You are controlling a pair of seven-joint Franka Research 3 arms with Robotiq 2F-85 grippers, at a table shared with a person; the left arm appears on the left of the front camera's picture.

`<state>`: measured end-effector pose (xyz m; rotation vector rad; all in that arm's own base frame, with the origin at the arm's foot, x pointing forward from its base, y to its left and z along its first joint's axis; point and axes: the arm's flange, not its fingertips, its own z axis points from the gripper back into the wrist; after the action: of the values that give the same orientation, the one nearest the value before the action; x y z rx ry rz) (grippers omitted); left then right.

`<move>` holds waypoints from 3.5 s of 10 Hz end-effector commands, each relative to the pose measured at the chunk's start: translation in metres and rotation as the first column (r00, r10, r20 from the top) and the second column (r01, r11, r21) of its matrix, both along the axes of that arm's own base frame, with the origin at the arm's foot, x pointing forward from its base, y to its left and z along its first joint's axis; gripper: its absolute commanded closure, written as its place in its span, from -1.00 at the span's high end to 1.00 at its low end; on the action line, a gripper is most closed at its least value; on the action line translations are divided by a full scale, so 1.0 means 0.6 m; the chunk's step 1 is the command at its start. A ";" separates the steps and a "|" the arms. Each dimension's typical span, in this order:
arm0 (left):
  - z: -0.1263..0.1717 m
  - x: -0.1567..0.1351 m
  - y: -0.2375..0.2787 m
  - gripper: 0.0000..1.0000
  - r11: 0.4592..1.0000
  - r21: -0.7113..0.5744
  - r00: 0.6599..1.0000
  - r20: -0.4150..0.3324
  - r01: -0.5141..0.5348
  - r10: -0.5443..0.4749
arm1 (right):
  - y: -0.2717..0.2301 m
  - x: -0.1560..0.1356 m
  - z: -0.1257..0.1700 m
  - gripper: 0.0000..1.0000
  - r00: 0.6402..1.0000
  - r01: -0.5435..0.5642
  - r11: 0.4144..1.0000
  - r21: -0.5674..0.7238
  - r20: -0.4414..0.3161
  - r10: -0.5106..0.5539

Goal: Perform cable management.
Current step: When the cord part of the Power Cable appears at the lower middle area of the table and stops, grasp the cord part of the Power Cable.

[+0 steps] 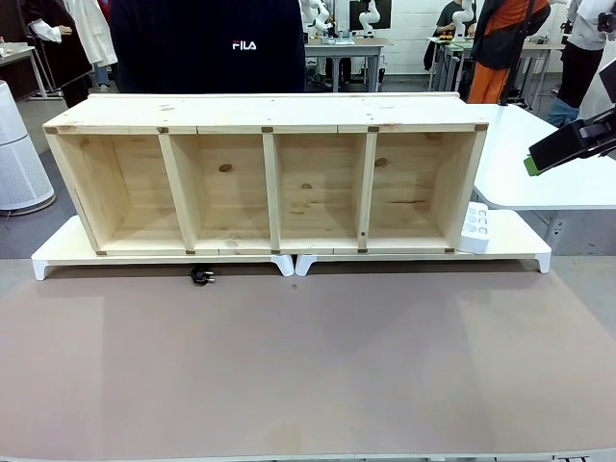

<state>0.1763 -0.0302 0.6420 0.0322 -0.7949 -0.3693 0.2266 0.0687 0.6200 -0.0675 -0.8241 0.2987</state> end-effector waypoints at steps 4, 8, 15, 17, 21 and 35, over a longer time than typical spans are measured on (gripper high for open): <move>-0.001 0.000 -0.001 1.00 1.000 0.003 1.000 -0.002 0.004 -0.004 | 0.001 0.000 0.001 1.00 1.000 0.000 1.000 0.000 0.004 0.000; -0.001 0.000 -0.001 1.00 1.000 0.003 1.000 -0.002 0.004 -0.004 | 0.001 0.000 0.001 1.00 1.000 0.000 1.000 0.000 0.004 0.000; -0.001 0.000 -0.001 1.00 1.000 0.003 1.000 -0.002 0.004 -0.004 | 0.001 0.000 0.001 1.00 1.000 0.000 1.000 0.000 0.004 0.000; -0.001 0.000 -0.001 1.00 1.000 0.003 1.000 -0.002 0.004 -0.004 | 0.001 0.000 0.001 1.00 1.000 0.000 1.000 0.000 0.004 0.000; -0.001 0.000 -0.001 1.00 1.000 0.003 1.000 -0.002 0.004 -0.004 | 0.001 0.000 0.001 1.00 1.000 0.000 1.000 0.000 0.004 0.000; -0.001 0.000 -0.001 1.00 1.000 0.003 1.000 -0.002 0.004 -0.004 | 0.001 0.000 0.001 1.00 1.000 0.000 1.000 0.000 0.004 0.000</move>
<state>0.1763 -0.0302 0.6420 0.0322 -0.7949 -0.3693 0.2266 0.0687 0.6200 -0.0676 -0.8242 0.2987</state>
